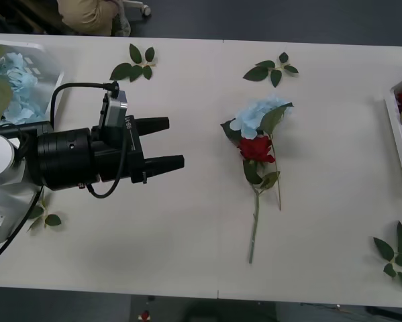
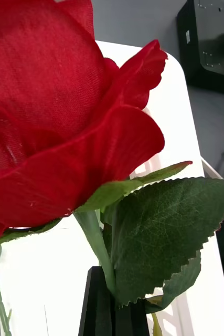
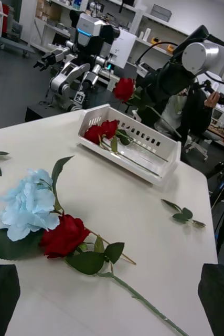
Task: Put the red flowers into the right box and the blue flowers into the left box
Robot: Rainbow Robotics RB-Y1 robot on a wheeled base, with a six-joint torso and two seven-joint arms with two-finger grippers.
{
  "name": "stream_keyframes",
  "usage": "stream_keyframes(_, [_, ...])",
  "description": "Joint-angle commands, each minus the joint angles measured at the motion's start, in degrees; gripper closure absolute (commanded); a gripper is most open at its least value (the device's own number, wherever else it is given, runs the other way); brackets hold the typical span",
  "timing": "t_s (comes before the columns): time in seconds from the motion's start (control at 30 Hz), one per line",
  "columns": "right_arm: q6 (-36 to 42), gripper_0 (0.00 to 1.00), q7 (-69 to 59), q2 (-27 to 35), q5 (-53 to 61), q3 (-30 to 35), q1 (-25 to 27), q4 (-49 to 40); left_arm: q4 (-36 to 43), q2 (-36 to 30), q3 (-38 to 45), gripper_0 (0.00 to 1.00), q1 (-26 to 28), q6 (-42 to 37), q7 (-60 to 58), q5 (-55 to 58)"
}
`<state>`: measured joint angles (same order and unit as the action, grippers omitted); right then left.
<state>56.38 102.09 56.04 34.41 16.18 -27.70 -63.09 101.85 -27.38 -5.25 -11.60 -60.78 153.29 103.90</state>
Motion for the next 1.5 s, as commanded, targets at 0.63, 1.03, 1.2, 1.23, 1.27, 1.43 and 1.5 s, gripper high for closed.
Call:
stream_keyframes(0.63, [-2.9,0.0,0.4,0.2,3.2,-2.6,-1.7,-0.8,1.1,0.8,1.2,0.0,-0.6,0.2,1.7,0.9])
stream_keyframes(1.03, [1.8,0.0,1.8,0.2,11.6,-2.5,-2.3,-0.9,1.1,0.8,1.2,0.0,-0.6,0.2,1.7,0.9])
stream_keyframes(1.2, [7.0,0.0,-0.6,0.2,18.0,-2.4,-3.2,-0.9,1.1,0.8,1.2,0.0,-0.6,0.2,1.7,0.9])
stream_keyframes(1.23, [8.4,0.0,-1.8,0.2,19.7,-2.4,-3.4,-1.1,1.1,0.8,1.2,0.0,-0.6,0.2,1.7,0.9])
stream_keyframes(1.27, [9.8,0.0,-2.9,-0.3,21.1,-2.4,-3.9,-1.2,1.1,0.8,1.2,0.0,-0.6,0.2,1.7,0.9])
stream_keyframes(1.43, [14.8,0.0,-4.3,-2.4,22.6,-2.4,-4.0,-5.6,1.1,0.8,1.2,0.0,-0.6,0.2,1.7,0.9])
stream_keyframes(1.5, [16.7,0.0,-6.3,-3.7,22.4,-2.3,-4.1,-7.5,1.1,0.8,1.2,0.0,-0.6,0.2,1.7,0.9])
